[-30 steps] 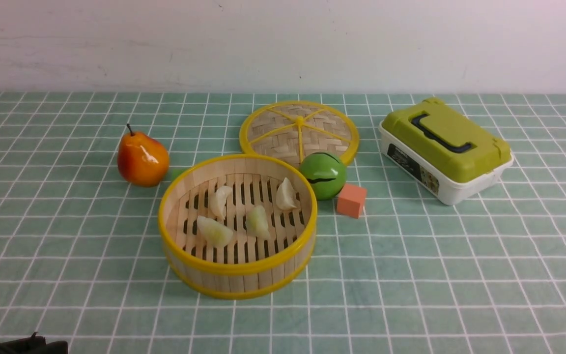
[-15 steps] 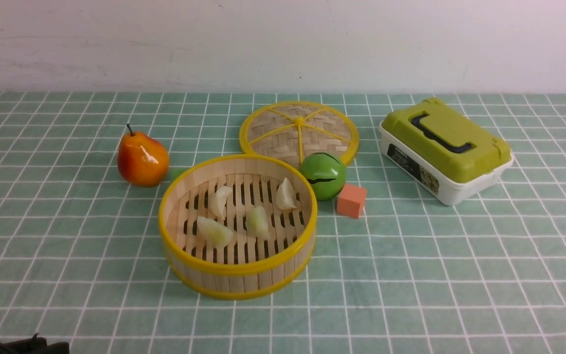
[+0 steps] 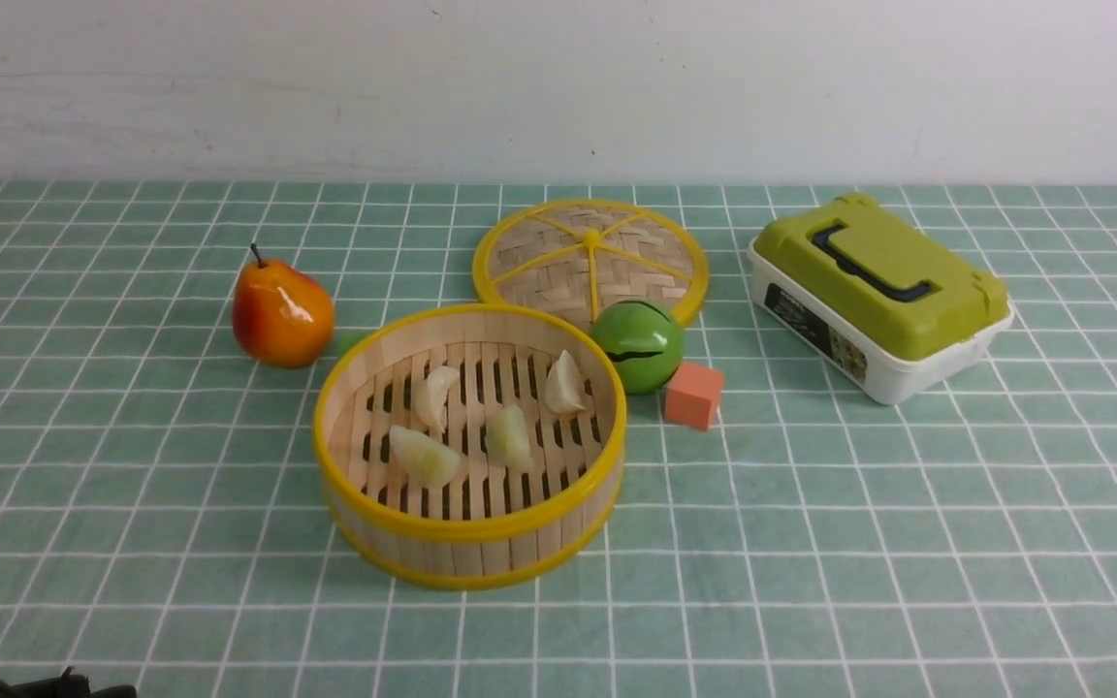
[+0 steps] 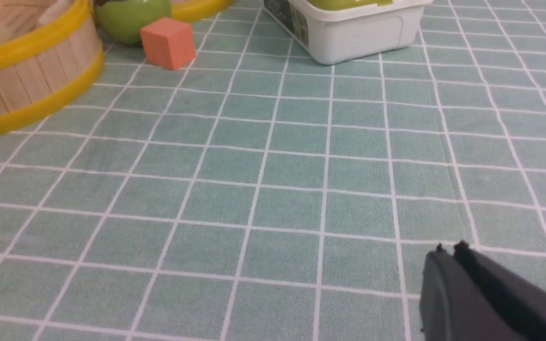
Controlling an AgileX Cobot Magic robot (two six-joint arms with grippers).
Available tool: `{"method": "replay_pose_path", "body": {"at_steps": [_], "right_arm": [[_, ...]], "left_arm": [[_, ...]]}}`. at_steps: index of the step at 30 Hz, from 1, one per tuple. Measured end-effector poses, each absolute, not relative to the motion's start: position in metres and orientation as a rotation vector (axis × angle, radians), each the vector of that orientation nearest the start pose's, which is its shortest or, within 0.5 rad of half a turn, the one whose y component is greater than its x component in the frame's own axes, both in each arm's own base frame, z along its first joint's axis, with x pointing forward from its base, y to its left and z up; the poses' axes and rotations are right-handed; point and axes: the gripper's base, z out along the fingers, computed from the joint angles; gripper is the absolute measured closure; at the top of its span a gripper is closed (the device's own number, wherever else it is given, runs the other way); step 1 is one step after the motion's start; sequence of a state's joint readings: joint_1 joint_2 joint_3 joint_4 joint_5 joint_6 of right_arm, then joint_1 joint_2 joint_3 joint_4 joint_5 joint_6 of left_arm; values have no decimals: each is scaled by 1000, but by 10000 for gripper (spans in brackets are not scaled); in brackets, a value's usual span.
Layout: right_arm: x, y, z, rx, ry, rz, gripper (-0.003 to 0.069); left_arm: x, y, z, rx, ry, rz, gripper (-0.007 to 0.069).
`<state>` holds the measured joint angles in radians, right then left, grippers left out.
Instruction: Put the dumplings into the steamer on the table with the blue tablecloth.
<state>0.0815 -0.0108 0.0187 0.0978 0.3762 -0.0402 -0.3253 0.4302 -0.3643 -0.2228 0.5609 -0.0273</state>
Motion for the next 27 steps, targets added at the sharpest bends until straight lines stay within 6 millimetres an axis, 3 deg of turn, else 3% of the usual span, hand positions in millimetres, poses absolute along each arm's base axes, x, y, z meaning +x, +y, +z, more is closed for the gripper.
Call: {"method": "replay_pose_path", "body": {"at_steps": [21,27], "right_arm": [[52,8,174,-53,1867,125,624],[52,8,174,-54,1868,125,617]], "left_arm": [[79,-38,256,184,2109,-448,397],[62,-27,233,152,2046,-385,390]]}}
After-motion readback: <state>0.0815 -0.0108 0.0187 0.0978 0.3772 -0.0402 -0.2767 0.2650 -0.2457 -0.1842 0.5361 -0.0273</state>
